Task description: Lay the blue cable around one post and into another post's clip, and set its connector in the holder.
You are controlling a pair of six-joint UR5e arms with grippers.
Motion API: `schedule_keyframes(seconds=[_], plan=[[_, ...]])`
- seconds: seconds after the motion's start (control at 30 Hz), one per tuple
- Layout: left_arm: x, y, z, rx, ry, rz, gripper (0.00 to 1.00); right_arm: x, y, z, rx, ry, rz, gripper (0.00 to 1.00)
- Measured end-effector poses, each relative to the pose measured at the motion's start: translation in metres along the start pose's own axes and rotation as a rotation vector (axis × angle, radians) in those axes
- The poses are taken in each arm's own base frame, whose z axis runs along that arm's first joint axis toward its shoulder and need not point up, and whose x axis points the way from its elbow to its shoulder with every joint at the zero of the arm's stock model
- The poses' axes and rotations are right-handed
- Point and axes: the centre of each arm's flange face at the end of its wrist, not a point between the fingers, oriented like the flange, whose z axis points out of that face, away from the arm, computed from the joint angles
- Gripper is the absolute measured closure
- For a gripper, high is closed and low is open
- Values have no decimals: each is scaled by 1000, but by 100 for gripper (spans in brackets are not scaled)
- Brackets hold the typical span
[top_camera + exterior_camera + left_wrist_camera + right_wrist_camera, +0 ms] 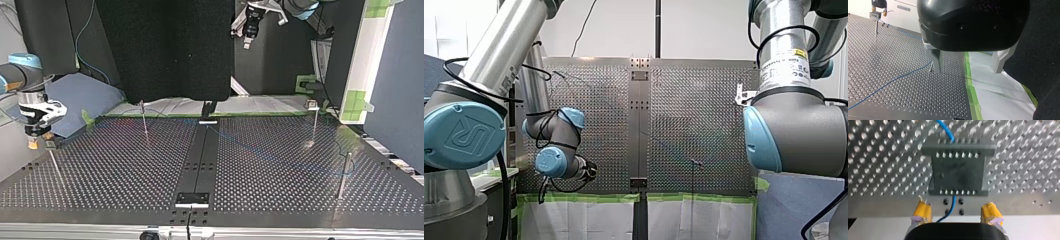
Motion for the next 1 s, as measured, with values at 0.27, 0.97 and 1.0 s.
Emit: schedule_keyframes(seconds=[0.27, 0.97, 1.0], plan=[[0, 0, 0, 0, 0, 0, 0, -4, 8, -5, -79, -42, 4, 2], [1, 0, -2, 3, 11, 16, 0, -26, 10, -23, -225, -153, -9, 2], [1, 0, -2, 4, 11, 16, 0, -29, 8, -25, -225, -155, -9, 2]])
